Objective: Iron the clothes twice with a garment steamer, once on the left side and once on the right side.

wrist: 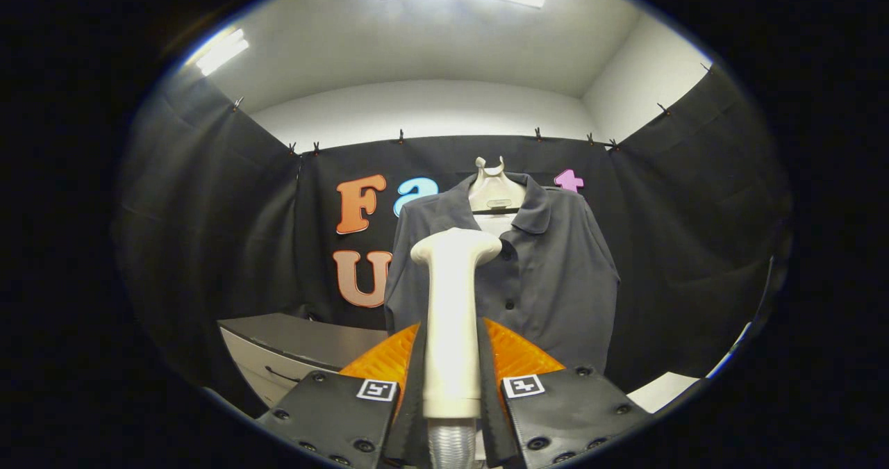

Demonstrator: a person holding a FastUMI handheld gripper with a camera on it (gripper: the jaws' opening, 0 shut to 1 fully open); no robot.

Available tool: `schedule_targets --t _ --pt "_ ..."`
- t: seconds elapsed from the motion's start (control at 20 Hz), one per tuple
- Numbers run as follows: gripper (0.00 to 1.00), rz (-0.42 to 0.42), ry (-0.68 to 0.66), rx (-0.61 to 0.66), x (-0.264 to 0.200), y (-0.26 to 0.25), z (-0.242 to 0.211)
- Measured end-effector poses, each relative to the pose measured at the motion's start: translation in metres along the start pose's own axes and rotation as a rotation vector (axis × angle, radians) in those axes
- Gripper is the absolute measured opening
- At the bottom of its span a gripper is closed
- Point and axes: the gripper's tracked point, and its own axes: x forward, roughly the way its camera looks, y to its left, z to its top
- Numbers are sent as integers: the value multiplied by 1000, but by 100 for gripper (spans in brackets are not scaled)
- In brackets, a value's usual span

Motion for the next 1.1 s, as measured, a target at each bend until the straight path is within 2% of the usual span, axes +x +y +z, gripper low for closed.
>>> schedule_targets --t 0.35,0.6,1.1 --pt "42 -9 19 8 25 3 -26" --pt "42 7 5 4 45 10 -29" --pt "42 -13 8 20 75 1 -37"
